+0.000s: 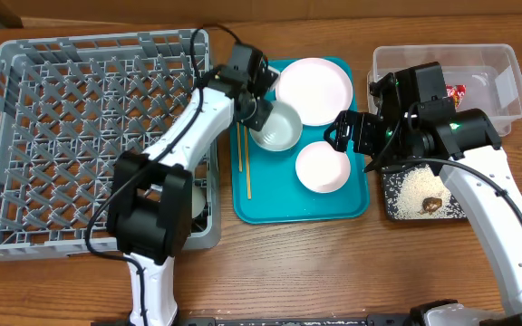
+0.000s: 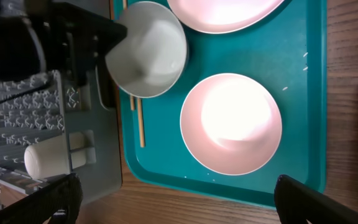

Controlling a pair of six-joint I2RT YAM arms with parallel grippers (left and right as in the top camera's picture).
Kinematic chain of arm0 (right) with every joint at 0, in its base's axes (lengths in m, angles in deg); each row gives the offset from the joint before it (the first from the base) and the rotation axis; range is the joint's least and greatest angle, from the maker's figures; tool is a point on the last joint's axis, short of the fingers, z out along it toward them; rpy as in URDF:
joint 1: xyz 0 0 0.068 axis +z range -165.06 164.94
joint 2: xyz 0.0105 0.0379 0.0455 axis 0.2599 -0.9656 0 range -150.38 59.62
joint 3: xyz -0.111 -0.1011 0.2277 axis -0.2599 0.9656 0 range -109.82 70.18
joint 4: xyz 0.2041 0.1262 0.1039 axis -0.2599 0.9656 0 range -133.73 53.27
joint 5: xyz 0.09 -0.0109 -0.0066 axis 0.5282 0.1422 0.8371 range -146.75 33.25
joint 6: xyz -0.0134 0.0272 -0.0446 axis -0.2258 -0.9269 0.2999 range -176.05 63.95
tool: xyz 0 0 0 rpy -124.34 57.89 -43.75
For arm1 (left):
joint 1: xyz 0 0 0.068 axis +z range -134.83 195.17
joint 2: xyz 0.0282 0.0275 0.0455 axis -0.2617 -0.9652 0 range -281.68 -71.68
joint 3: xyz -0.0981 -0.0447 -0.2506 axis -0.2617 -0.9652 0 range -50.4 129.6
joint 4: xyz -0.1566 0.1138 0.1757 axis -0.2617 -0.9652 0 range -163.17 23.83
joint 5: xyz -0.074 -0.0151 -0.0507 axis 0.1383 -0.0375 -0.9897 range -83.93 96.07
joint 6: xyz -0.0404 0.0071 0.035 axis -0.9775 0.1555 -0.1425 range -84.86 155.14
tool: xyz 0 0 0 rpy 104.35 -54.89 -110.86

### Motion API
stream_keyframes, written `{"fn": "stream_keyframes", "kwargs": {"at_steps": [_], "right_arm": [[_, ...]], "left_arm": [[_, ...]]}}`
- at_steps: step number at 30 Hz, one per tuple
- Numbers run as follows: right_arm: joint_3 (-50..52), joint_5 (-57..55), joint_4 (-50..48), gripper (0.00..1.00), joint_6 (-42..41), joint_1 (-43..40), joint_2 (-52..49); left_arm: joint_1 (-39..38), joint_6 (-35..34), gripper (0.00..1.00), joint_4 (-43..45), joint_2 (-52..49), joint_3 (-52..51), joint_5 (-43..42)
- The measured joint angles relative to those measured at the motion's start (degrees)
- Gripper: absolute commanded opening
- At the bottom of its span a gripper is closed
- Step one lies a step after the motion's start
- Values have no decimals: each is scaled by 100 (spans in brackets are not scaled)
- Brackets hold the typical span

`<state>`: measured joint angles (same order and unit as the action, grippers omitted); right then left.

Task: Sort waste into correct bins and load items into the dishwasher
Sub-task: 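Lift the white bowl and stand it upright in the dish rack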

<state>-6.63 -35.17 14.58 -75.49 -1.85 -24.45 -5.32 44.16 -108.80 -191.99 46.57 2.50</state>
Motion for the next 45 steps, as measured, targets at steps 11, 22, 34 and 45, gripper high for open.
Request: {"fn": "stream_keyframes", "kwargs": {"at_steps": [11,22,34,45], "right_arm": [[0,0,4,100,-2,0,0],[0,0,0,100,-2,0,0],[0,0,4,100,-2,0,0],[0,0,4,100,0,0,0]], "left_arm": [[-4,-136,4,-1084,1438,444,1604],[2,-866,4,-909,1823,570,5740],[68,-579,4,603,59,573,8098],[400,-275,4,1016,-584,573,8557]]}}
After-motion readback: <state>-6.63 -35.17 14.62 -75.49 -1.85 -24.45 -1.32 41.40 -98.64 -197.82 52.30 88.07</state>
